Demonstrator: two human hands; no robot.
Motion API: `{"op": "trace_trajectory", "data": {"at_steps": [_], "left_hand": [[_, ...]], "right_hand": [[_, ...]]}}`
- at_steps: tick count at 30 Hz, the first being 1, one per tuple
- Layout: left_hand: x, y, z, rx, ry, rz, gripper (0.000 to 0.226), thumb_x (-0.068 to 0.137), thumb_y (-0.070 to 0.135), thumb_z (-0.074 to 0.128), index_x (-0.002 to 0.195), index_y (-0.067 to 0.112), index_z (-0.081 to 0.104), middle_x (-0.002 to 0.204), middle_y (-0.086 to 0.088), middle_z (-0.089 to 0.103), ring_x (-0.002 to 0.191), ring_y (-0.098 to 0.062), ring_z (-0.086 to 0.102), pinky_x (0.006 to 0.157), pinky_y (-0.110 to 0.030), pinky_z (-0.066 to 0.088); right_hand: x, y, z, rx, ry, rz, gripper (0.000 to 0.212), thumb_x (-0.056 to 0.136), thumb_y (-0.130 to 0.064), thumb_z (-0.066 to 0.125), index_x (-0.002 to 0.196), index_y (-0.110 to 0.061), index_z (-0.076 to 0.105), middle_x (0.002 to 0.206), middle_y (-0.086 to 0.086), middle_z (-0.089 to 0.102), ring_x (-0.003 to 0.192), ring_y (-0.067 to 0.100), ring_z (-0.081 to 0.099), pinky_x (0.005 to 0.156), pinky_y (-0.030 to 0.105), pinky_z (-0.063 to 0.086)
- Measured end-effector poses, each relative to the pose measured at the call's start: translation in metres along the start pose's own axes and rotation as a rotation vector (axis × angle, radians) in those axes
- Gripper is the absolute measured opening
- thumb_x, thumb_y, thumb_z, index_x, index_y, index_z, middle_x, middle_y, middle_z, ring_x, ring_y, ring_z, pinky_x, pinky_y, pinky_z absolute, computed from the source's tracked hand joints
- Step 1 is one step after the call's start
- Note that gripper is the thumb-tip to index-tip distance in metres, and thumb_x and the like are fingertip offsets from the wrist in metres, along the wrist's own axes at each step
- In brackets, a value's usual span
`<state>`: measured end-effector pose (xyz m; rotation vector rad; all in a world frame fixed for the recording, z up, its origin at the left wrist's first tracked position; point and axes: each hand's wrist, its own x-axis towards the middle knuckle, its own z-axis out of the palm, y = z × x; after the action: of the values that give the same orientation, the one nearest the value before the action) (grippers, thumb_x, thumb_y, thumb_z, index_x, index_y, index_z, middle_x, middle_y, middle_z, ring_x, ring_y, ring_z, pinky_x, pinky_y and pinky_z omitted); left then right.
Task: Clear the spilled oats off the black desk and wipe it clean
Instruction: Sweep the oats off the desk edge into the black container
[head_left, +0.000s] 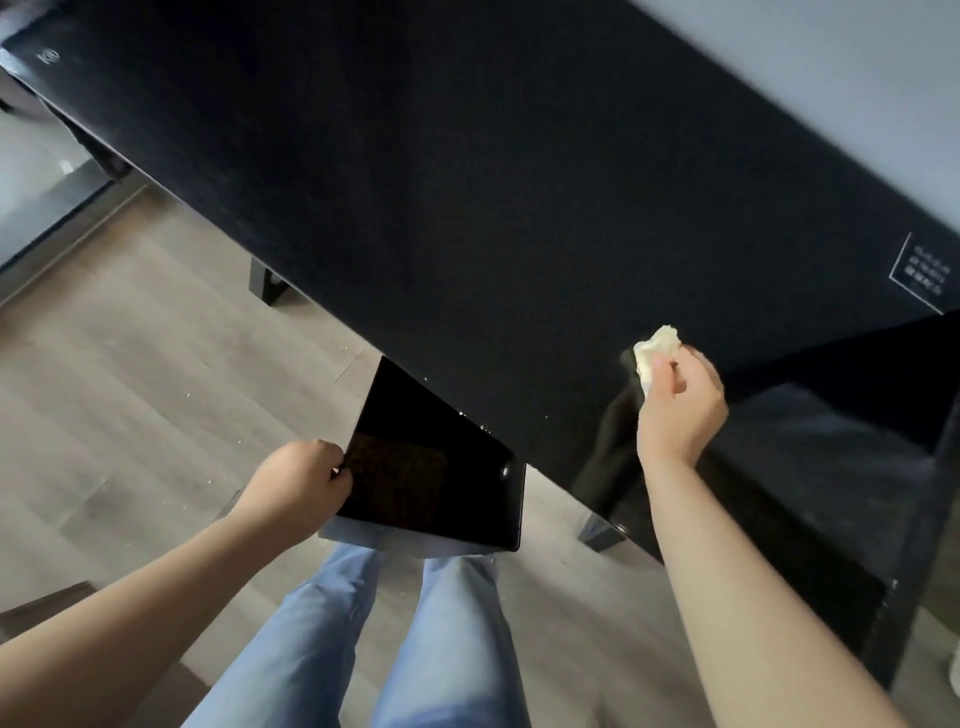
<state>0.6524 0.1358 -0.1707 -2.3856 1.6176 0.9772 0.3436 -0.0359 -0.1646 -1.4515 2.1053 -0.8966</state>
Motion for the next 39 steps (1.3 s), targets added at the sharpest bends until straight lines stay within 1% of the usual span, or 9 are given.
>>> {"op": "trace_trajectory", "data": {"at_steps": [5,9,13,17,20,23,32,36,39], "left_hand": [[-0.003,0.005,-0.003,0.003,-0.004,0.002,0.03,0.086,0.015,0.051,0.06,0.007,0.04,0.059,-0.014,0.046,0.054,-0.026,0.039,0.046,-0.031,0.023],[-0.003,-0.001,-0.003,0.015,0.012,0.008,0.027,0.083,0.013,0.053,0.059,0.004,0.045,0.062,-0.02,0.056,0.055,-0.031,0.044,0.048,-0.032,0.025],[-0.005,-0.004,-0.002,0.01,0.0,0.014,0.026,0.083,0.013,0.052,0.061,0.001,0.05,0.062,-0.018,0.057,0.057,-0.033,0.048,0.049,-0.032,0.028],[-0.005,-0.006,-0.005,0.005,-0.02,0.019,0.028,0.083,0.013,0.052,0.058,0.006,0.042,0.062,-0.021,0.055,0.054,-0.028,0.04,0.048,-0.032,0.023],[-0.003,-0.007,-0.006,0.004,-0.028,0.041,0.028,0.083,0.013,0.053,0.058,0.005,0.045,0.062,-0.021,0.057,0.055,-0.031,0.045,0.049,-0.032,0.025],[-0.001,-0.007,-0.007,0.021,-0.032,0.05,0.027,0.083,0.015,0.053,0.059,0.005,0.047,0.062,-0.02,0.057,0.055,-0.03,0.045,0.049,-0.031,0.027],[0.004,-0.002,-0.008,0.048,-0.037,0.061,0.029,0.084,0.014,0.053,0.057,0.007,0.044,0.056,-0.013,0.049,0.053,-0.027,0.041,0.045,-0.03,0.023],[0.009,-0.004,-0.01,0.012,-0.044,0.059,0.026,0.082,0.013,0.054,0.058,0.002,0.05,0.059,-0.017,0.058,0.053,-0.029,0.046,0.047,-0.03,0.027],[0.011,-0.003,-0.012,0.005,-0.057,0.086,0.026,0.082,0.012,0.054,0.06,-0.002,0.055,0.059,-0.016,0.06,0.057,-0.034,0.054,0.048,-0.031,0.033]], "right_hand": [[-0.094,-0.018,0.029,0.082,-0.107,-0.253,0.016,0.084,-0.01,0.063,0.094,-0.004,0.073,0.107,0.002,0.069,0.098,0.016,0.056,0.087,0.003,0.033],[-0.149,-0.04,0.041,0.149,-0.328,-0.318,0.013,0.085,-0.014,0.068,0.096,-0.012,0.074,0.103,-0.009,0.069,0.097,0.01,0.058,0.085,0.018,0.046],[-0.162,-0.039,0.005,0.201,-0.096,-0.154,0.019,0.084,-0.019,0.066,0.099,-0.013,0.075,0.106,-0.012,0.066,0.099,0.002,0.058,0.086,0.01,0.043],[-0.127,-0.017,-0.03,0.133,0.07,-0.069,0.019,0.086,-0.015,0.067,0.103,-0.008,0.073,0.108,-0.002,0.068,0.098,0.011,0.062,0.084,0.023,0.05],[-0.068,-0.014,-0.033,0.122,0.142,0.022,0.018,0.089,-0.014,0.065,0.105,-0.01,0.072,0.109,-0.001,0.068,0.097,0.007,0.06,0.077,0.006,0.044],[-0.006,-0.013,-0.018,0.098,0.19,0.067,0.016,0.088,-0.015,0.061,0.098,-0.01,0.072,0.102,0.002,0.07,0.094,0.012,0.061,0.085,0.026,0.051],[-0.037,-0.032,0.035,0.047,-0.108,-0.158,0.011,0.085,-0.012,0.06,0.087,-0.012,0.07,0.095,-0.001,0.07,0.09,0.023,0.061,0.079,0.033,0.048],[-0.112,-0.046,0.032,0.141,-0.307,-0.219,0.006,0.086,-0.015,0.065,0.087,-0.015,0.072,0.093,-0.017,0.065,0.093,0.012,0.059,0.08,0.021,0.045],[-0.143,-0.047,0.014,0.217,-0.267,-0.193,0.015,0.085,-0.012,0.065,0.096,-0.013,0.074,0.099,-0.019,0.065,0.099,0.004,0.059,0.085,0.018,0.046]]}}
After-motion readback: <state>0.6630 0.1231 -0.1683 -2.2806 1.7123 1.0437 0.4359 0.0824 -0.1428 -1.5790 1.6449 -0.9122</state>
